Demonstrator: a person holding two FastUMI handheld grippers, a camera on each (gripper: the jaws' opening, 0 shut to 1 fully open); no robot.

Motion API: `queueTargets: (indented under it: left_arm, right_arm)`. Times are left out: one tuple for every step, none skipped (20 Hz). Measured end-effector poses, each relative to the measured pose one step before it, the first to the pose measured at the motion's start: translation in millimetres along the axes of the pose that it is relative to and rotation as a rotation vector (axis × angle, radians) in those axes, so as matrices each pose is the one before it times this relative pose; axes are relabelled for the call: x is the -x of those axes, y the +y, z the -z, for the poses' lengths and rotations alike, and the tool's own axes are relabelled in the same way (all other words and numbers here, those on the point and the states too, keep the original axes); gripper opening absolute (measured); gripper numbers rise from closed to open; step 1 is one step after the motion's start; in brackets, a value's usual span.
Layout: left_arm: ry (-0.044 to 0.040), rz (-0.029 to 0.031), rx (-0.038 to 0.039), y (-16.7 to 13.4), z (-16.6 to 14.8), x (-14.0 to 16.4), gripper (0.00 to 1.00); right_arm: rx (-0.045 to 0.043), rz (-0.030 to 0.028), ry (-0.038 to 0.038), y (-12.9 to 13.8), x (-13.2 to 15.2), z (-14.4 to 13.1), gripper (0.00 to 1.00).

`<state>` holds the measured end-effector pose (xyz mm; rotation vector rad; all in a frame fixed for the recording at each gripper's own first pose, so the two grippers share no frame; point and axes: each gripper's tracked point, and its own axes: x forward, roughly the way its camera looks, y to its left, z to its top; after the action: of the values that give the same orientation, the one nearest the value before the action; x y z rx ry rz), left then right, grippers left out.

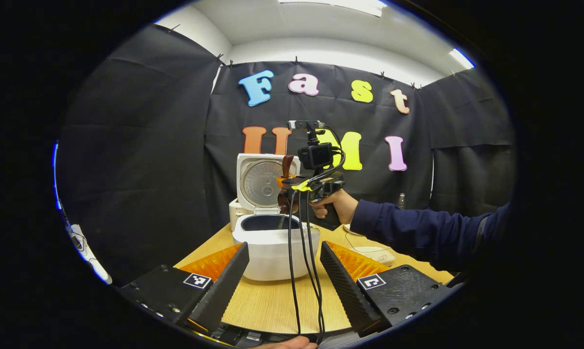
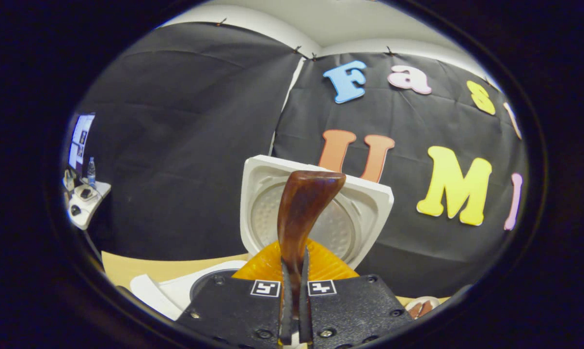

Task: Close the left gripper, press the button to open the rice cooker; take a wooden spoon from the chopstick holder with the right hand, scoop a spoonful of rice and pour it into the rice cooker, then put the wooden spoon back into the chopstick holder.

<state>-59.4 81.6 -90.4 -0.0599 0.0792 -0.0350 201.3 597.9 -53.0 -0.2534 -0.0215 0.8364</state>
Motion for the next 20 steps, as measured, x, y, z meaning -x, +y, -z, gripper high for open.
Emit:
queueTargets:
  left_arm:
    - [0.00236,0.00290,0.00374,-2.02,-0.30,-0.52,0.94]
    - [0.00051,0.00060,0.00146,-2.40,0.67,0.58,0.94]
    - [-0.00043,-0.00170,-0.00030,-0.47,-0.17,0.27,0.94]
    - [0.00043,-0.00331,-0.00255,0.01,-0.28,0.47,0.94]
    - [-0.00096,-0.00473,-0.00484,-0.43,0.04,-0.63,0.94]
    - [-0.00167,-0.00339,-0.00581,-1.98,-0.38,-0.27,0.94]
    - [-0.00328,-0.00192,-0.00608,-1.14,-0.08,-1.64,0.94]
    - [-0.00641,-0.00575,-0.00476,-1.51,-1.49,-1.12,0.94]
    - [-0.00767,-0.00653,-0.00131,-1.26,-1.96,-0.44,0.94]
    - [-0.00673,0.00256,-0.00037,-2.77,-0.08,-0.54,0.94]
    - [-0.00544,0.00863,0.00059,-5.15,-0.81,-1.92,0.94]
    - [-0.00213,0.01060,0.00159,-8.30,1.63,-0.79,0.94]
    - [-0.00124,0.00398,0.00162,-2.54,-0.97,-3.00,0.94]
    - [-0.00215,0.00175,0.00073,-3.70,-1.42,-3.10,0.94]
    - [-0.00328,0.00373,0.00012,-3.65,-0.92,-3.03,0.94]
    - [-0.00305,0.00644,0.00100,-6.70,-2.25,-4.60,0.94]
    - [-0.00331,0.01097,0.00051,-7.05,-2.66,-3.45,0.94]
    - [-0.00611,0.01350,0.00048,-7.10,-2.22,-4.25,0.94]
    - [-0.00772,0.01592,-0.00173,-6.66,-3.03,-4.45,0.94]
    - [-0.00737,0.01264,-0.00152,-6.73,-1.62,-5.77,0.94]
  right_arm:
    - [0.01372,-0.00314,0.00238,0.84,1.02,2.05,0.06]
    - [0.01097,0.00318,0.00325,-0.71,0.95,0.44,0.08]
    - [0.00446,0.00034,0.00062,-1.04,0.80,-0.22,0.08]
    - [-0.00537,-0.00330,-0.00091,-0.87,2.46,-1.60,0.08]
    - [-0.00730,-0.00013,-0.00226,-2.49,5.05,-0.98,0.08]
    - [-0.00990,0.00264,-0.00255,-4.19,6.74,-1.67,0.09]
    - [-0.01307,0.00136,-0.00327,-4.90,9.49,-0.16,0.09]
    - [-0.01474,0.00024,-0.00273,-4.67,9.90,-0.02,0.09]
    - [-0.01579,0.00604,0.00331,-8.30,11.05,1.85,0.10]
    - [-0.01755,0.00942,0.00811,-7.95,13.72,2.74,0.10]
    - [-0.02209,0.00712,0.00162,-7.58,11.99,1.44,0.10]
    - [-0.02160,0.00283,-0.00492,-8.32,13.52,-0.78,0.10]
    - [-0.02438,-0.00512,-0.00986,-7.76,14.20,-2.86,0.10]
    - [-0.03088,-0.00505,-0.00679,-8.29,14.44,-2.28,0.10]
    - [-0.03015,-0.00089,-0.00261,-8.53,17.20,-0.61,0.10]
    - [-0.02401,0.00109,-0.00736,-9.21,18.34,-3.02,0.10]
    - [-0.01727,0.01631,-0.00858,-13.14,17.29,-4.44,0.10]
    - [-0.00606,0.02626,-0.00312,-15.27,16.72,-2.60,0.10]
    - [-0.00529,0.02657,-0.01225,-14.75,15.75,-3.57,0.10]
    - [-0.00678,0.02689,-0.01173,-7.89,17.33,1.20,0.10]
